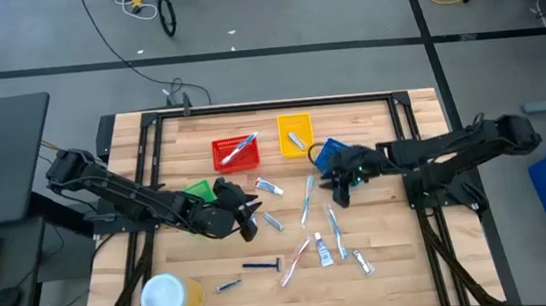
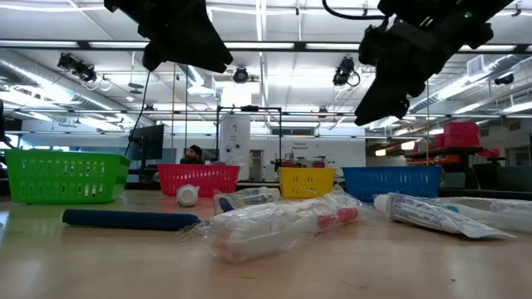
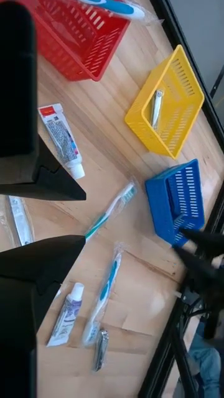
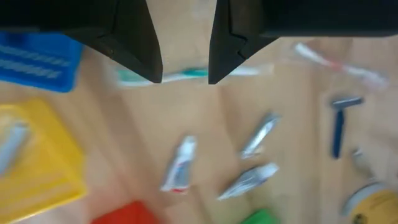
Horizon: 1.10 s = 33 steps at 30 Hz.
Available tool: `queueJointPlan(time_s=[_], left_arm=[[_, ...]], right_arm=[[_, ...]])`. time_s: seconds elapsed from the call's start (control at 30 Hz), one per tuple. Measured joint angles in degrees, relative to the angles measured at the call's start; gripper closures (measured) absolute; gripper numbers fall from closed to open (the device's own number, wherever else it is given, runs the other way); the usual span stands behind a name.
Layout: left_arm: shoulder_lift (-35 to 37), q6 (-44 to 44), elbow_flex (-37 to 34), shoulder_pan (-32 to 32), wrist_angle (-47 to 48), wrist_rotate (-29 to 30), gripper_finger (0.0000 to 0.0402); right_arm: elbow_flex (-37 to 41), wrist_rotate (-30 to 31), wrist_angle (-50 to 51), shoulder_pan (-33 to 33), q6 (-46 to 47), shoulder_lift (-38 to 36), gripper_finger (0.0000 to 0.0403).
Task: Pick & Place Travel size toiletries
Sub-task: Put the white toothpaste into the green bin
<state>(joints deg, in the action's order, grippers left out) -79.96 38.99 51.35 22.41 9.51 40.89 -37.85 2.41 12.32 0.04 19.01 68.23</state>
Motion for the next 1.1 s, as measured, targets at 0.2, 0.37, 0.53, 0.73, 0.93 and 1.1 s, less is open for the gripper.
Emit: queueJointPlan(time_s=[0.2, 0.37, 0.53, 0.73, 0.93, 1.1], left_arm=[[0.0, 4.94, 0.0, -0.02, -0.03, -6.5, 0.0294], [0.0, 6.21, -0.02, -0.09, -0.61, -8.86, 0.0294], [0.0, 7.24, -0.02, -3.51, 0.98, -13.78, 0.0283], [-0.89, 7.44, -0.04, -9.75, 3.88, -17.32, 0.0256], [-4.47, 21.03, -0.1, -15.04, 6.67, -27.96, 0.0231], [-8.12, 30.03, -0.04, -16.43, 10.94, -32.01, 0.0228]], right_arm=[[4.42, -0.06, -7.16, 4.16, -0.49, 0.15, 0.0263], [8.43, 2.57, -20.03, 4.32, -4.5, 0.15, 0.0263], [12.0, 10.06, -31.28, 4.14, -4.98, 0.15, 0.0264], [12.33, 10.9, -31.83, 4.03, -5.47, 0.15, 0.0263], [12.33, 10.96, -31.79, 4.03, -6.43, 0.15, 0.0263], [12.33, 10.96, -31.73, 4.03, -6.43, 0.13, 0.0263]])
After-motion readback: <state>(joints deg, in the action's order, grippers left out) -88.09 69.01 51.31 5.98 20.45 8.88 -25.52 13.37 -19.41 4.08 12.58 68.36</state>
